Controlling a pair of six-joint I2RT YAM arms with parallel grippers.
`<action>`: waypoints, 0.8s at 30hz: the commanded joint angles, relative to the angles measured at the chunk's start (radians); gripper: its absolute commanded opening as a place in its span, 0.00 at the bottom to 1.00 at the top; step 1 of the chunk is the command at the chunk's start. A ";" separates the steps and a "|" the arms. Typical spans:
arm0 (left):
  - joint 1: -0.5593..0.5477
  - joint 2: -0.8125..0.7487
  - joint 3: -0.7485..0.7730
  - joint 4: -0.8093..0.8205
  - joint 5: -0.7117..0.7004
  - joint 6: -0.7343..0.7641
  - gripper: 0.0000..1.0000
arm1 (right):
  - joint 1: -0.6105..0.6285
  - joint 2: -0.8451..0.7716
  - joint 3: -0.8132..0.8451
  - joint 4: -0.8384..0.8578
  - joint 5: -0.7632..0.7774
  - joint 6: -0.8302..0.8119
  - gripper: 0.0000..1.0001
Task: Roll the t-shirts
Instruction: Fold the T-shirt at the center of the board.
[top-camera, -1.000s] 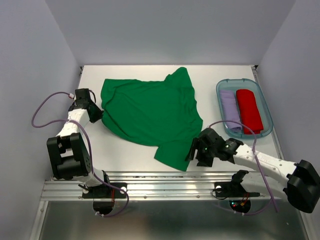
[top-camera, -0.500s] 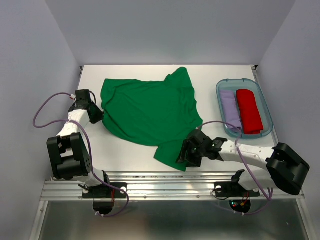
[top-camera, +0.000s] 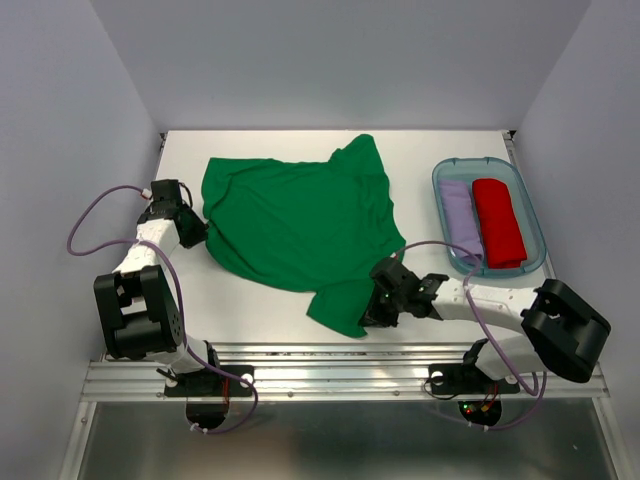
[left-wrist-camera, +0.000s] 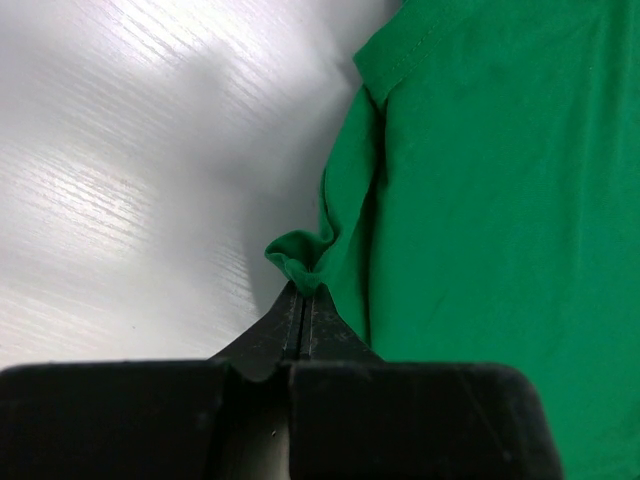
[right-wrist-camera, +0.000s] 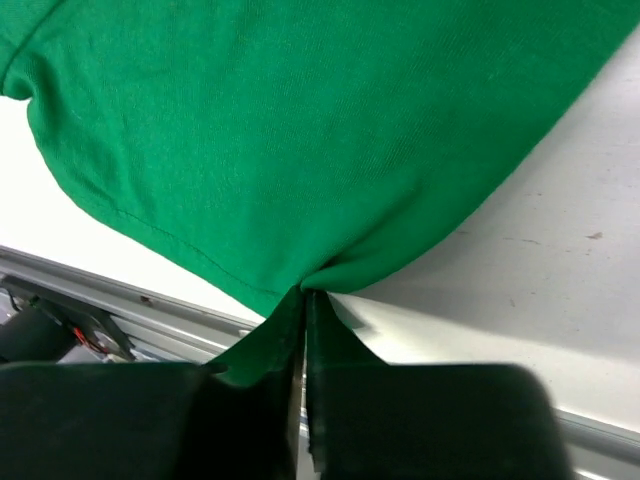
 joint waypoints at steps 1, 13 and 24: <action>-0.002 -0.048 -0.020 -0.007 0.005 0.017 0.00 | 0.010 0.004 0.022 0.007 0.049 -0.004 0.01; 0.000 -0.198 0.276 -0.203 0.106 0.034 0.00 | -0.259 -0.212 0.507 -0.188 0.322 -0.404 0.01; -0.002 -0.310 0.843 -0.317 0.174 -0.006 0.00 | -0.286 -0.181 1.235 -0.309 0.563 -0.786 0.01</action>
